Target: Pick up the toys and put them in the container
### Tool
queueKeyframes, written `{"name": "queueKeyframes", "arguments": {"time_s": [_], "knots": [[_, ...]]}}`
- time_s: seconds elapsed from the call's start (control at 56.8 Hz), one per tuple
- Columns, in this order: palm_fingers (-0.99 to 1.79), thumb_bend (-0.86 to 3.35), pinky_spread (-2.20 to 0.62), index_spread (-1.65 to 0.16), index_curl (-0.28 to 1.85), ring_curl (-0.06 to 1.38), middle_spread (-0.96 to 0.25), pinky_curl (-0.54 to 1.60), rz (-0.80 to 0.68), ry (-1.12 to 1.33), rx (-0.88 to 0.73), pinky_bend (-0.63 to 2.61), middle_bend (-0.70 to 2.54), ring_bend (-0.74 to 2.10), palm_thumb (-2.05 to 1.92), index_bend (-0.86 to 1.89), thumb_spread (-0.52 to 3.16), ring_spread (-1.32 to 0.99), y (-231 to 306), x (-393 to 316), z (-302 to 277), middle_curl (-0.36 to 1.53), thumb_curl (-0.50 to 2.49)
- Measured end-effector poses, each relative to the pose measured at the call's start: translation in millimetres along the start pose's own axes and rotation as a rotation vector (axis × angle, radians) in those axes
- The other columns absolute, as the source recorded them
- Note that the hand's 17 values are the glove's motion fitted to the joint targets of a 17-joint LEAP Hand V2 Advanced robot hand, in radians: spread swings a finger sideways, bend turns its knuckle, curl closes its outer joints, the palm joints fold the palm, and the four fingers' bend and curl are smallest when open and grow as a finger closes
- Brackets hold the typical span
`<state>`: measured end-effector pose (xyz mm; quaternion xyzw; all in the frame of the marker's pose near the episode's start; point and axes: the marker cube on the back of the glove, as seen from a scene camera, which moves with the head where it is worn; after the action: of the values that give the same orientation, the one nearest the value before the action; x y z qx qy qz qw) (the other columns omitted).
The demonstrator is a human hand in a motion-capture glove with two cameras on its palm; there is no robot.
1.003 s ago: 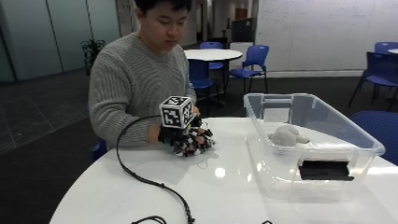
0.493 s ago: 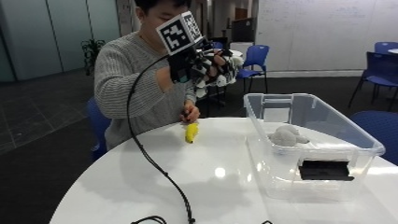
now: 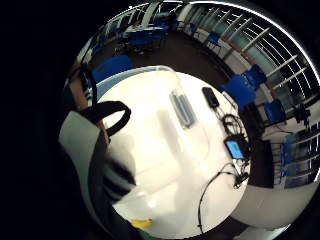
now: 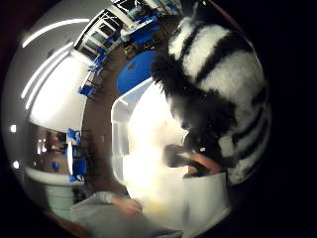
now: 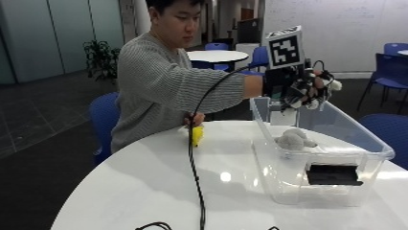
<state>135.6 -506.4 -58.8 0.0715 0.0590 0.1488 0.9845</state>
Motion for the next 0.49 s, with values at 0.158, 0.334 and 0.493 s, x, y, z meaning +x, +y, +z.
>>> {"name": "queueKeyframes", "arguments": {"time_s": [0.158, 0.334, 0.493], "knots": [[0.48, -0.01, -0.39, -0.34, 0.0, 0.58, -0.27, 0.48, 0.02, 0.063, -0.058, 1.58, 0.66, 1.59, 0.61, 0.08, 0.73, -0.38, -15, 2, 28, 0.67, 0.97], [-0.1, -0.08, -0.33, -0.33, 0.04, 0.52, -0.26, 0.48, 0.036, 0.04, -0.247, 1.57, 0.45, 1.34, 0.35, 0.13, 0.99, -0.35, -3, 15, 56, 0.61, 0.87], [-0.26, -0.03, -0.11, -0.33, 0.13, 0.35, -0.21, 0.38, -0.01, -0.026, -0.214, 1.34, 0.31, 0.84, 0.15, 0.16, 1.22, -0.23, 21, 20, 48, 0.52, 0.72]]}}
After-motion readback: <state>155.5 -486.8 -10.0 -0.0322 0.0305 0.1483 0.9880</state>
